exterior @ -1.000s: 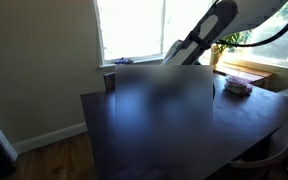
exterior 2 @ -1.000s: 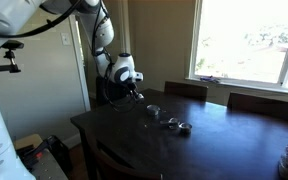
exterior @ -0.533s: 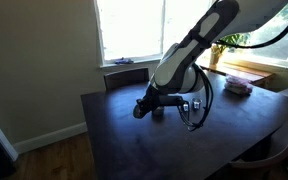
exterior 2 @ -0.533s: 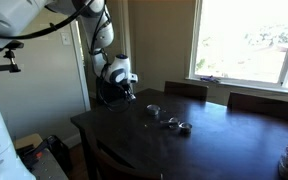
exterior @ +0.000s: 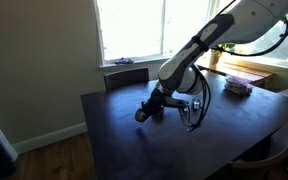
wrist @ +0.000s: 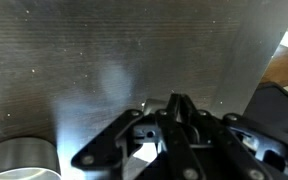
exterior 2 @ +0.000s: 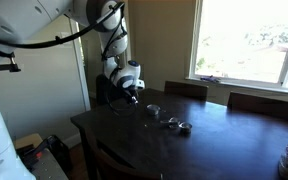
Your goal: Unstack the measuring cups
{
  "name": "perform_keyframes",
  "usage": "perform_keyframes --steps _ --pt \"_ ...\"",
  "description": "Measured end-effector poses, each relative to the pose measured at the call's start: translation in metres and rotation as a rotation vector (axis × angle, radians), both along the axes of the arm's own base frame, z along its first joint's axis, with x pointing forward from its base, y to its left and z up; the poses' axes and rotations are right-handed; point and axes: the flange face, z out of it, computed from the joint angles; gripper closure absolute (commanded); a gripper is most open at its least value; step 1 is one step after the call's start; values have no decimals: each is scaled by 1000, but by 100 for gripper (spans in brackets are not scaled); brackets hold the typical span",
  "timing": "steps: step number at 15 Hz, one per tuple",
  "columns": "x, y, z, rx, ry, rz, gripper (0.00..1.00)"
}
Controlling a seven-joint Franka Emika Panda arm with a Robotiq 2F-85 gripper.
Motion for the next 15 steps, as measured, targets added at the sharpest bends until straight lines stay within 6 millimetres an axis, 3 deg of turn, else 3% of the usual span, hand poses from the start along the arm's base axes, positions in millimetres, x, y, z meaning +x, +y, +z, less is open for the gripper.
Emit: perform_keyframes --steps 10,12,15 --pt "27 -30 -36 92 60 39 95" --pt "31 -34 -41 96 62 27 69" --pt "35 -38 -45 99 60 15 51"
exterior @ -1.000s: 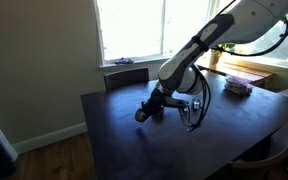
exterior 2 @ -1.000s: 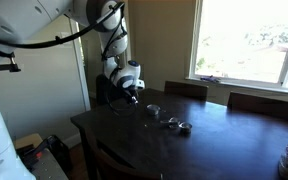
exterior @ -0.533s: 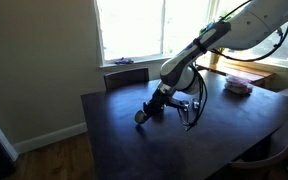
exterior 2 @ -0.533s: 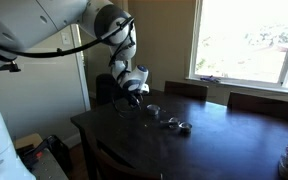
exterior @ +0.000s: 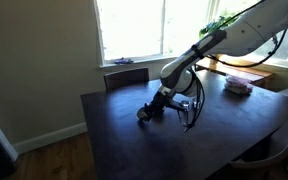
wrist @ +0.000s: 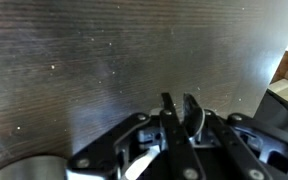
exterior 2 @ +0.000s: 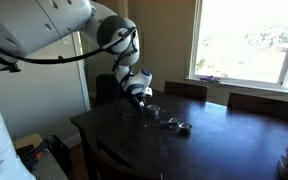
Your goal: Unstack the measuring cups
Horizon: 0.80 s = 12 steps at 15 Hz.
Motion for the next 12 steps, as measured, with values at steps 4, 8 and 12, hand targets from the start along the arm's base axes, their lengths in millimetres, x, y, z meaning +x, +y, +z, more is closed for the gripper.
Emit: perform_keyframes --steps 4,8,12 --pt "1 1 2 5 -1 -5 25" --pt "1 5 6 12 -4 -3 2" --pt "1 4 17 1 -28 -9 0"
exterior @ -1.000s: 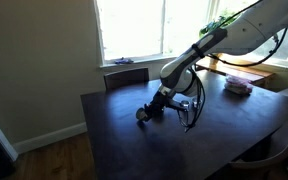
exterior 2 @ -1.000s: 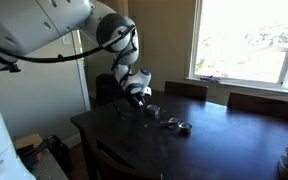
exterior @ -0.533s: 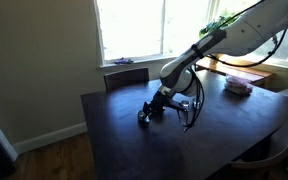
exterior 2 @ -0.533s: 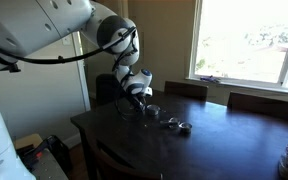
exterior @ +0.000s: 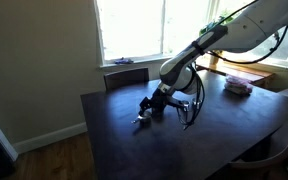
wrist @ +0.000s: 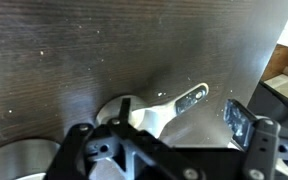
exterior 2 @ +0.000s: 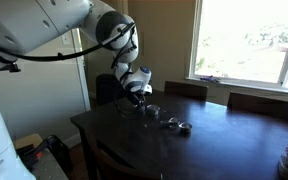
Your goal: Unstack the measuring cups
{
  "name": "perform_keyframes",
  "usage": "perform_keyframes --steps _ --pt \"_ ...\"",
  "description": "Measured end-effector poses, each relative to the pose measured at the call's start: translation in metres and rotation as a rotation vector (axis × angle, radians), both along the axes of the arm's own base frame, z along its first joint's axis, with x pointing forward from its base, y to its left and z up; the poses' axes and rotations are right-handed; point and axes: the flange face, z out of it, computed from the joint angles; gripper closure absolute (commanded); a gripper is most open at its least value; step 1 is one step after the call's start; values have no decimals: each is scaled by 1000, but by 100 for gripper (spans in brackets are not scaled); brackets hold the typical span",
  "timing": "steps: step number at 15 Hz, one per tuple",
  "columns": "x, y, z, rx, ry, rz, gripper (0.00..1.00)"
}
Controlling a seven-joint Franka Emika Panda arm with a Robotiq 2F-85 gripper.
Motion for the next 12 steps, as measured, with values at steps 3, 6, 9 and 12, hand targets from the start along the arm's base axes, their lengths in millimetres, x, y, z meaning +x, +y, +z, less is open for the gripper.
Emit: perform_keyframes --steps 3,6,9,12 --pt "0 -1 22 -23 -41 -11 0" --pt "-1 -4 47 -66 -67 -17 0" --pt "-5 -6 68 -119 -91 -27 0" --pt "-10 -5 80 -150 -110 -39 0"
